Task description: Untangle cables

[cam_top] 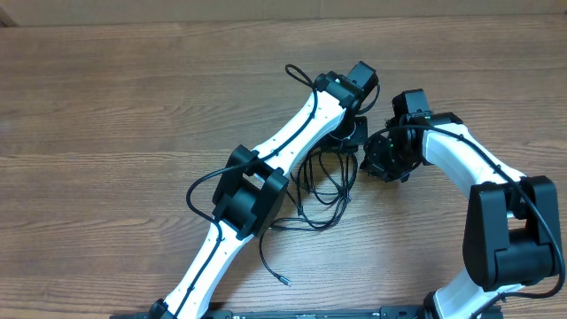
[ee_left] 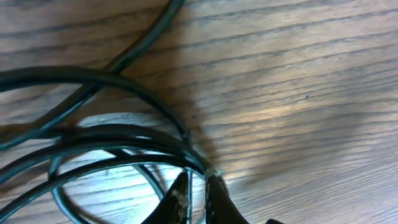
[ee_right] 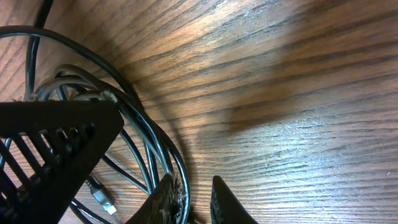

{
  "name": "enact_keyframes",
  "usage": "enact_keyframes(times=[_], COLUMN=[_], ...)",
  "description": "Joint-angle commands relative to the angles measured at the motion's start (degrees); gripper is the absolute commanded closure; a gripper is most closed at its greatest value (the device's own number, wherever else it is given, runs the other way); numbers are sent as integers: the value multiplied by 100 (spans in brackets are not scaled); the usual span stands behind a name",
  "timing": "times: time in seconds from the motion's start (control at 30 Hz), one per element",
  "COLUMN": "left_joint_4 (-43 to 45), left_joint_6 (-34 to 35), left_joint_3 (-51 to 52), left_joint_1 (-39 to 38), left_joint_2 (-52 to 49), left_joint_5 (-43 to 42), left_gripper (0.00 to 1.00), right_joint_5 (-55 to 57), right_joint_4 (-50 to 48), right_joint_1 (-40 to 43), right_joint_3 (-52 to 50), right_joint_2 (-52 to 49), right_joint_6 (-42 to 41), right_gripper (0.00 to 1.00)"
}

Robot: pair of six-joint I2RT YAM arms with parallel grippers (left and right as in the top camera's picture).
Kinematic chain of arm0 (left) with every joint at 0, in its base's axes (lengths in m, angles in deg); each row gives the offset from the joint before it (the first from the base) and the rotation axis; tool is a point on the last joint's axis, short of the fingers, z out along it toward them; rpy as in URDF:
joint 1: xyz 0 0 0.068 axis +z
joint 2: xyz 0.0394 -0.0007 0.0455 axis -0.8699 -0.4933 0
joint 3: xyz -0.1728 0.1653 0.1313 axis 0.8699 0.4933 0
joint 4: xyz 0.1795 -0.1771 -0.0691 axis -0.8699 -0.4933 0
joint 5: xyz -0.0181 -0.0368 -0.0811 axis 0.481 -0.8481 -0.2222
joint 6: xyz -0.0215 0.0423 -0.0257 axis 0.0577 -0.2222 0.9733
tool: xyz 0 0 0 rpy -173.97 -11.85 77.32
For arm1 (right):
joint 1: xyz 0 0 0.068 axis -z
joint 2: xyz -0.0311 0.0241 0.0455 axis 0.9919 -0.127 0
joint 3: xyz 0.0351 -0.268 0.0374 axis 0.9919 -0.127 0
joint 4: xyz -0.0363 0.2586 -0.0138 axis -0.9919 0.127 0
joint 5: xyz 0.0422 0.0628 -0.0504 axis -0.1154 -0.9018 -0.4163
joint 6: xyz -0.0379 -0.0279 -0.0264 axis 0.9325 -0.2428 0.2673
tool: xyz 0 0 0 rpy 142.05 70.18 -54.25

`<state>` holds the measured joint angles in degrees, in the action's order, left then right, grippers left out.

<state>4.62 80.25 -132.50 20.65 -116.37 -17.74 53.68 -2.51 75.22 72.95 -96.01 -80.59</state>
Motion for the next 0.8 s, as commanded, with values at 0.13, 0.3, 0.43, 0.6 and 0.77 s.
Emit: enact_keyframes(times=[0.13,0.3,0.43,0.6,0.77], left_joint_4=[-98,-101,-83,-87,-151], left_joint_6=[-50,-127,-243,-507,-629], left_joint_3=[-55,-55,-55,-55,-55], left_joint_1=[-133,-188,-168,11,50], left_joint_2=[-72,-72,-72,-72,-72], left_joint_5=[101,142,138,-273,-367], left_gripper=[87,87,86,85,84], right_joint_5=[13,35,37,358,614], right_joint_4=[-28,-81,-295,-481,-573], right_joint_1=[4,-17,-168,-459,-717], right_joint_3=[-13,-15,-15,-15,-15], right_joint_2=[138,138,138,138,138], right_joint_6=[24,66,223,345,367], right_gripper=[82,82,82,82,82])
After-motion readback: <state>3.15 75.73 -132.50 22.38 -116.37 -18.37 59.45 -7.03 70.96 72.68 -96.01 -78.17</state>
